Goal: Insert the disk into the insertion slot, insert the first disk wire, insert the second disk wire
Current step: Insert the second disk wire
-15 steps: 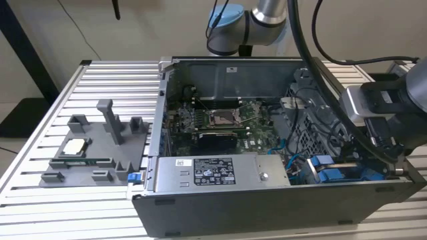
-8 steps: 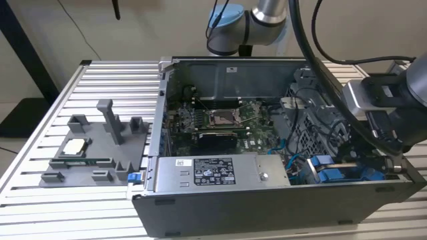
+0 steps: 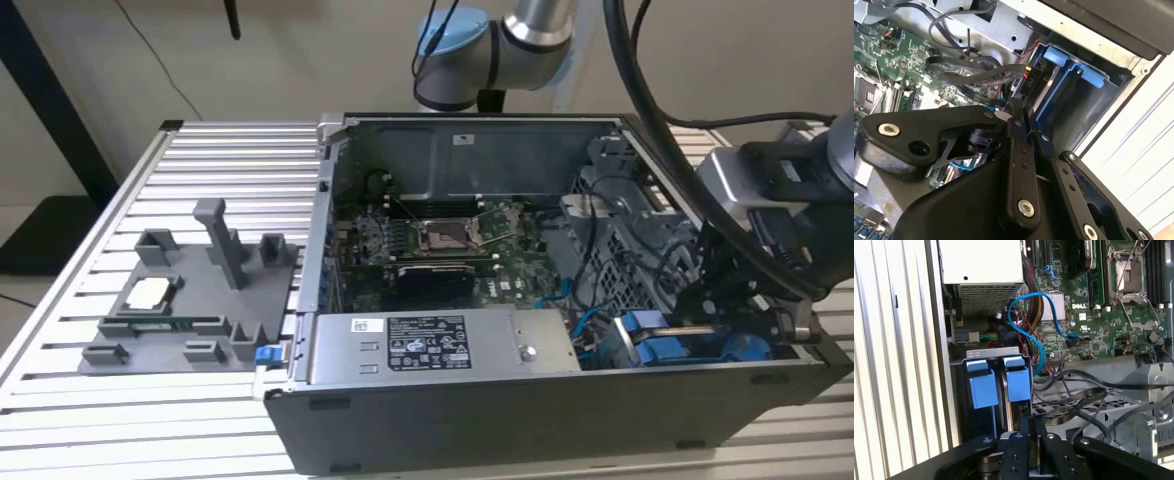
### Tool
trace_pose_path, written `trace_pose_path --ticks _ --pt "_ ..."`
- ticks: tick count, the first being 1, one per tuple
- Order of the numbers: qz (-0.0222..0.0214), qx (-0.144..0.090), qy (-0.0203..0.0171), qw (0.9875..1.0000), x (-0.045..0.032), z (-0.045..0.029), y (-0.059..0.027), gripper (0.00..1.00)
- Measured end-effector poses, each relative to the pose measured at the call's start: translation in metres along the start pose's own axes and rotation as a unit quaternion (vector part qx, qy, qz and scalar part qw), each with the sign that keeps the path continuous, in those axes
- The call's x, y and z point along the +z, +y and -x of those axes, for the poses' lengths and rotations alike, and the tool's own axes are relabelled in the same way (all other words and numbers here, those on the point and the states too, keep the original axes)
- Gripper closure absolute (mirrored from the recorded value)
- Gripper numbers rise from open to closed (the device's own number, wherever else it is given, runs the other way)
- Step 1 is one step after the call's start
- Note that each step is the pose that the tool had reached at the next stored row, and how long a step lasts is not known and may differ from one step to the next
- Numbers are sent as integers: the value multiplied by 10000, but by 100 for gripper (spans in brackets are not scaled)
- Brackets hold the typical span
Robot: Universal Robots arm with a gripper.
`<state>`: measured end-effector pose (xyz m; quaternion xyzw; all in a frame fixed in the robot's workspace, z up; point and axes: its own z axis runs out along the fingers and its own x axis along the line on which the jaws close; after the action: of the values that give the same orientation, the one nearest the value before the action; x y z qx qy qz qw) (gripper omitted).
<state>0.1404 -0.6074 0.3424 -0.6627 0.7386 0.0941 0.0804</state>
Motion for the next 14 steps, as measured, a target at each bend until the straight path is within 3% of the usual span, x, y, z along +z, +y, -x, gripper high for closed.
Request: trace_pose_path --ticks 5,14 --pt "31 8 9 10000 0 21 -66 84" --pt "29 8 31 10000 4 27 -103 84"
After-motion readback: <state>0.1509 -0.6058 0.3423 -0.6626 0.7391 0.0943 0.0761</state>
